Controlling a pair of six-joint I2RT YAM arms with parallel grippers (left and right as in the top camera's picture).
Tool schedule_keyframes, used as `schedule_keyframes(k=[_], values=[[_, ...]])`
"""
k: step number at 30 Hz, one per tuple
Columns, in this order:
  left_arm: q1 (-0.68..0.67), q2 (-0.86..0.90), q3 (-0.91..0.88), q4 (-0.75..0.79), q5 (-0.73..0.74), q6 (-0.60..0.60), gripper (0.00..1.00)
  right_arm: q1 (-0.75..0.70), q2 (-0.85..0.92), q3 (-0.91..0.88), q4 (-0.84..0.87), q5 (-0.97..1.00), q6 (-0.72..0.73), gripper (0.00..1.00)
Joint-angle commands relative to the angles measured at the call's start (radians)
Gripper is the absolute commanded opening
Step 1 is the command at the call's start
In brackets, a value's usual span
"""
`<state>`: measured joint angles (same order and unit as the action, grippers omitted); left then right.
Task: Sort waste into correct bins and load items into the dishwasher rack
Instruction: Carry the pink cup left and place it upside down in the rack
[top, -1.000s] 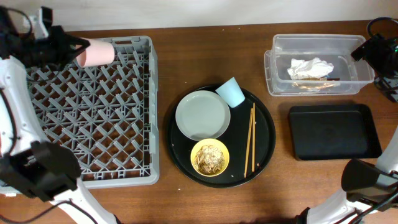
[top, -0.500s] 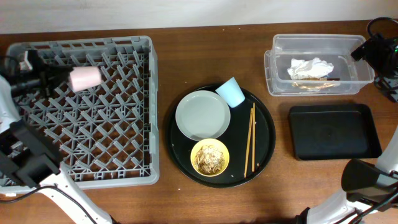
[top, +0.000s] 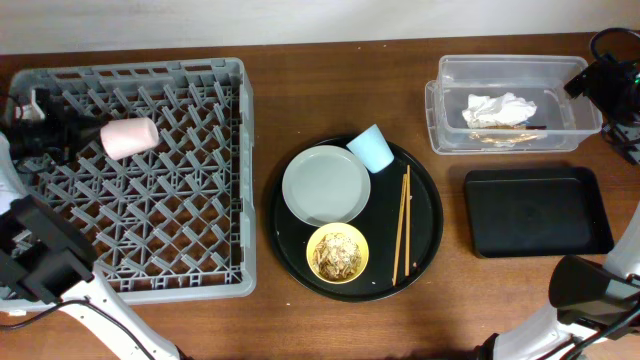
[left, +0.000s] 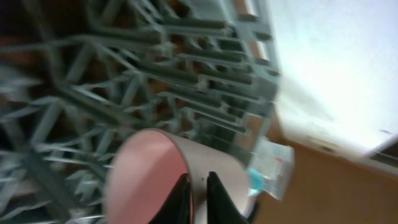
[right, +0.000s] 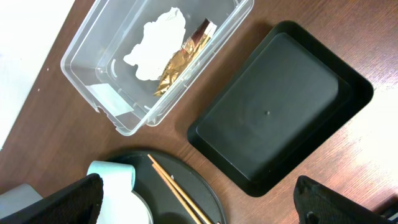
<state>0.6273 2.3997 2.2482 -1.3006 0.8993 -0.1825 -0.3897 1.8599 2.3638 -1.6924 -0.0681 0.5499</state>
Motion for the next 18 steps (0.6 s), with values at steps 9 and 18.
schedule_keyframes(k=[9,18], values=[[0.086,0.031,-0.015,-0.095,-0.279,0.023,0.12,-0.003,0.0,0.0,-0.006,0.013,0.005,0.99],[0.094,0.023,0.194,-0.24,-0.278,0.023,0.04,-0.003,0.0,0.0,-0.006,0.013,0.005,0.99]])
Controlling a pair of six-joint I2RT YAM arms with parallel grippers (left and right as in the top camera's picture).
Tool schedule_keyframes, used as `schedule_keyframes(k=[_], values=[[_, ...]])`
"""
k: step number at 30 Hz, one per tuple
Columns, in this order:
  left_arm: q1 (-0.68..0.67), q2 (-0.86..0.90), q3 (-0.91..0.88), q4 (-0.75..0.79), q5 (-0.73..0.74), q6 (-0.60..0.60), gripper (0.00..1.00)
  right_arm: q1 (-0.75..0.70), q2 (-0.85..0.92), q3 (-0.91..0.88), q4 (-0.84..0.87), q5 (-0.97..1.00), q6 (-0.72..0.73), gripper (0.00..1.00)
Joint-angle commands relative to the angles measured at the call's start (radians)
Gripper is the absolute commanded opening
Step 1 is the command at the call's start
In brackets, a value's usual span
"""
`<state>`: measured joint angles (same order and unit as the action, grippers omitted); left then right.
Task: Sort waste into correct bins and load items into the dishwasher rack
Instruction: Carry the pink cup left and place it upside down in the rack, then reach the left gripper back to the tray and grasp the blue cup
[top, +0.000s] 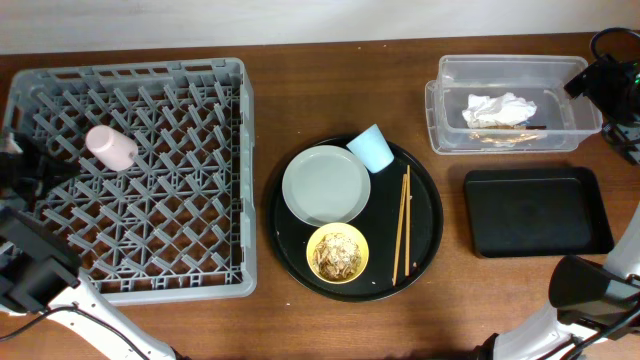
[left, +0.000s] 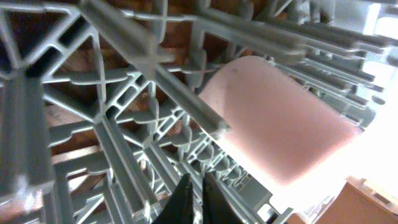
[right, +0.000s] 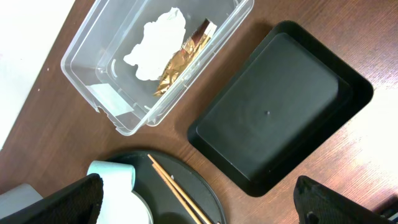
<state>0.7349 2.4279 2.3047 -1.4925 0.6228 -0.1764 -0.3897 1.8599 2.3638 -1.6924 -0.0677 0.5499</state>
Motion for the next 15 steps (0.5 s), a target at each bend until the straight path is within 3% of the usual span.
schedule_keyframes(k=[1,6,8,12,15], values=[[-0.02,-0.006,0.185,-0.074,-0.002,0.017,0.02,-0.003,0.0,0.0,-0.005,0.013,0.005,0.99],[-0.113,-0.006,0.458,-0.196,0.06,0.061,0.0,-0.003,0.0,0.0,-0.006,0.013,0.005,0.99],[-0.185,-0.027,0.506,-0.196,0.134,0.103,0.09,-0.003,0.0,0.0,-0.006,0.013,0.005,0.99],[-0.397,-0.065,0.509,-0.195,0.143,0.181,0.36,-0.003,0.0,0.0,-0.006,0.013,0.005,0.99],[-0.62,-0.053,0.501,-0.173,0.14,0.34,0.62,-0.003,0.0,0.0,-0.006,0.013,0.005,0.99]])
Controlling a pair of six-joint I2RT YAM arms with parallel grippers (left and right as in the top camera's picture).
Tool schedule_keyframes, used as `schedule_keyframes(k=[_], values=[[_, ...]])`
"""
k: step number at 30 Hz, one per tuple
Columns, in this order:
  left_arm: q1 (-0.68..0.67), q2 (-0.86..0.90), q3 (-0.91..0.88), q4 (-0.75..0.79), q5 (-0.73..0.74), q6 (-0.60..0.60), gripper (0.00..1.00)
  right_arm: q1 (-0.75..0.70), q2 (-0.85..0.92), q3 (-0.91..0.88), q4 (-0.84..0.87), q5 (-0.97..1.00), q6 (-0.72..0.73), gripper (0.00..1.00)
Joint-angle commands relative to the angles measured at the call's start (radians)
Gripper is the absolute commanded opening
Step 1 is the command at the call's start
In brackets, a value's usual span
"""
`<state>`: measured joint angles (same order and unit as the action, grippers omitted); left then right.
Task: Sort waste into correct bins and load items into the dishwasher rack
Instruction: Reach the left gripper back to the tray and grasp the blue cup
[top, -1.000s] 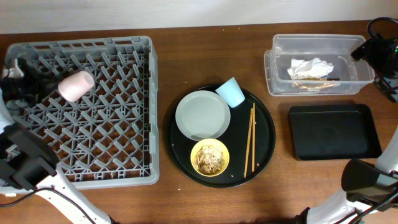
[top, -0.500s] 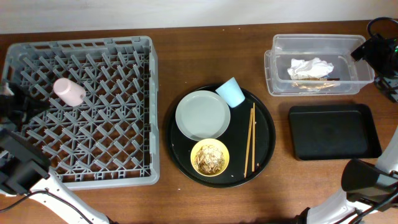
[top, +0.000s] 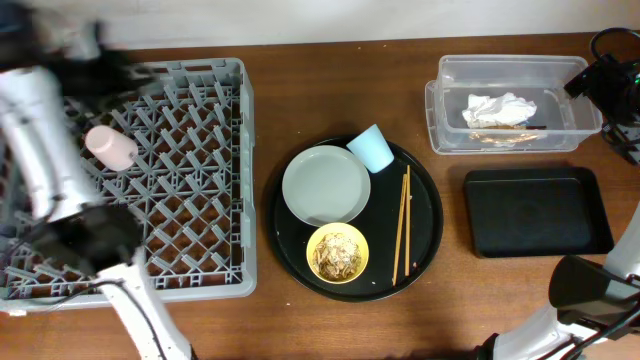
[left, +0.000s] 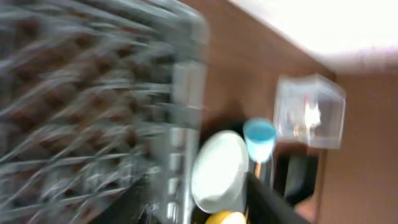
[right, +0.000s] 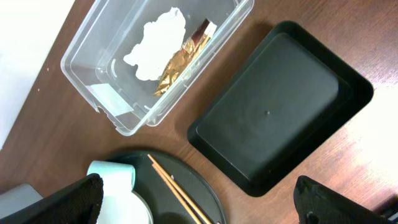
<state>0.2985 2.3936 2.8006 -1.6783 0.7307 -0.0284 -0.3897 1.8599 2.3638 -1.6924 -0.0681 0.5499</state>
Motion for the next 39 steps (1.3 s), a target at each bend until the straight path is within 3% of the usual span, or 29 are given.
schedule_keyframes(k=[1,2,6,11,17,24,34,39], values=[[-0.254,-0.013,-0.002,0.025,0.027,0.254,0.7,-0.003,0.0,0.0,-0.006,0.013,0.005,0.99],[-0.319,-0.003,-0.006,0.04,0.001,0.286,0.78,-0.003,0.0,0.0,-0.005,0.013,0.005,0.99],[-0.516,0.064,-0.007,0.119,-0.158,0.289,0.78,-0.003,0.0,0.0,-0.006,0.013,0.005,0.99],[-0.666,0.18,-0.007,0.182,-0.178,0.292,0.78,-0.003,0.0,0.0,-0.006,0.013,0.005,0.99],[-0.768,0.297,-0.007,0.225,-0.175,0.321,0.78,-0.003,0.0,0.0,-0.006,0.013,0.005,0.99],[-0.782,0.322,-0.007,0.289,-0.182,0.322,0.77,-0.003,0.0,0.0,-0.006,0.013,0.005,0.99],[-0.782,0.322,-0.007,0.233,-0.181,0.322,0.27,-0.003,0.0,0.0,-0.006,0.013,0.005,0.99],[-0.782,0.322,-0.007,0.206,-0.178,0.322,0.25,-0.003,0.0,0.0,-0.006,0.013,0.005,0.99]])
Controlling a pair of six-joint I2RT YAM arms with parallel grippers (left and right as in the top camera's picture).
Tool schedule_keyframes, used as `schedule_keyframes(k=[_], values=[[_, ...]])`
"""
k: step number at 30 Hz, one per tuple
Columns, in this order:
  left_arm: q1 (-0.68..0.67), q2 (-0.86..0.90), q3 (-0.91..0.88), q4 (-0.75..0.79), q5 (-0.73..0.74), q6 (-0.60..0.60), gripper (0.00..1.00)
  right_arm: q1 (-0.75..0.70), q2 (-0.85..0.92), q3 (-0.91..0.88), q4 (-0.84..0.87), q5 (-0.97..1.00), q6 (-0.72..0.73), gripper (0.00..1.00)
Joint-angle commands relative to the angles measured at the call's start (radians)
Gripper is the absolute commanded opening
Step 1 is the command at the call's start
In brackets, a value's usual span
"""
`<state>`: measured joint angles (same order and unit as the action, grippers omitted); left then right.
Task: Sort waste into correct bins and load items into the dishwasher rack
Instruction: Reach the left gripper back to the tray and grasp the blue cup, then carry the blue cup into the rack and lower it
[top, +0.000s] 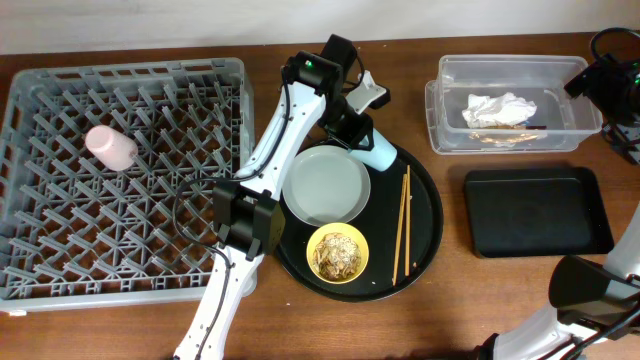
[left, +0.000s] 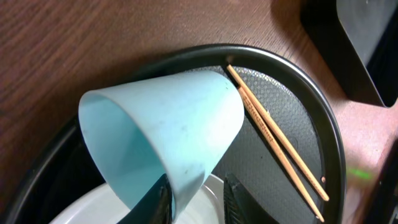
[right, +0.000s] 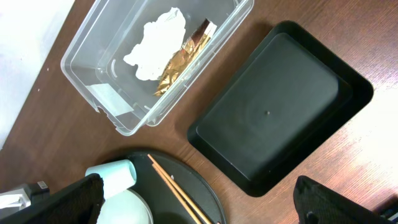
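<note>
A light blue cup (left: 163, 130) lies on its side at the far edge of the round black tray (top: 428, 232), leaning on the grey plate (top: 322, 190). My left gripper (left: 196, 199) is open, and the cup's lower wall sits between its fingers. In the tray a yellow bowl of food scraps (top: 338, 252) sits beside the chopsticks (top: 402, 225). A pink cup (top: 110, 147) lies in the grey dishwasher rack (top: 225, 110) at its left. Far right, my right gripper (right: 202, 202) hangs wide open above the bins, holding nothing.
A clear bin (top: 448, 128) holding crumpled paper and a gold wrapper stands at the back right. In front of it is a black rectangular bin (top: 538, 212). My left arm stretches from the table's front across the rack's right edge to the tray.
My left gripper was over the far left of the rack, blurred. Now it is at the tray, open around the blue cup's wall. The right arm has not moved.
My left gripper was shut on the pink cup's rim over the left of the rack. Then the pink cup lay in the rack with the gripper off it. Then the arm was above the rack's far left corner, and now it is at the blue cup.
</note>
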<state>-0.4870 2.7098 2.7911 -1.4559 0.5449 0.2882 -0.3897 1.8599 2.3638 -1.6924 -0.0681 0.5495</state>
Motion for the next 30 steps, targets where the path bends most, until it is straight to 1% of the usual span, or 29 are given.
schedule_keyframes(k=[1,3,4,6,8,9,10,13,15,18,20,23,24,26,29,30], values=[[0.003,0.006,0.002,-0.023,0.008,0.005,0.23,-0.003,0.0,0.0,-0.006,0.013,0.006,0.99],[0.003,0.006,0.002,-0.027,0.008,0.005,0.21,-0.003,0.0,0.0,-0.006,0.013,0.006,0.99],[0.003,0.007,0.002,-0.026,0.008,0.005,0.16,-0.003,0.0,0.0,-0.006,0.013,0.006,0.99],[0.003,0.007,0.002,-0.026,0.012,0.005,0.13,-0.003,0.0,0.0,-0.006,0.013,0.006,0.99],[0.003,0.007,0.002,-0.026,0.019,0.005,0.08,-0.003,0.0,0.0,-0.006,0.013,0.006,0.99],[0.003,0.007,0.002,-0.026,0.025,0.004,0.03,-0.003,0.0,0.0,-0.006,0.013,0.006,0.99],[0.003,0.007,0.002,-0.026,0.04,0.004,0.0,-0.003,0.0,0.0,-0.006,0.013,0.006,0.99],[0.008,0.007,0.011,-0.027,0.096,-0.015,0.0,-0.003,0.0,0.0,-0.006,0.013,0.006,0.98],[0.014,0.005,0.039,-0.03,0.143,-0.063,0.0,-0.003,0.0,0.0,-0.006,0.013,0.006,0.99],[0.032,0.005,0.122,-0.049,0.218,-0.122,0.0,-0.003,0.0,0.0,-0.006,0.013,0.006,0.99],[0.056,0.005,0.21,-0.075,0.295,-0.154,0.0,-0.003,0.0,0.0,-0.006,0.013,0.006,0.99],[0.087,0.005,0.317,-0.106,0.354,-0.19,0.0,-0.003,0.0,0.0,-0.006,0.013,0.006,0.99],[0.103,0.003,0.351,-0.121,0.357,-0.209,0.0,-0.003,0.0,0.0,-0.006,0.013,0.006,0.99],[0.137,-0.034,0.349,-0.14,0.349,-0.222,0.0,-0.003,0.0,0.0,-0.006,0.013,0.006,0.99],[0.213,-0.085,0.349,-0.181,0.294,-0.276,0.0,-0.003,0.0,0.0,-0.006,0.013,0.006,0.99],[0.25,-0.103,0.349,-0.197,0.273,-0.278,0.0,-0.003,0.0,0.0,-0.006,0.013,0.006,0.99]])
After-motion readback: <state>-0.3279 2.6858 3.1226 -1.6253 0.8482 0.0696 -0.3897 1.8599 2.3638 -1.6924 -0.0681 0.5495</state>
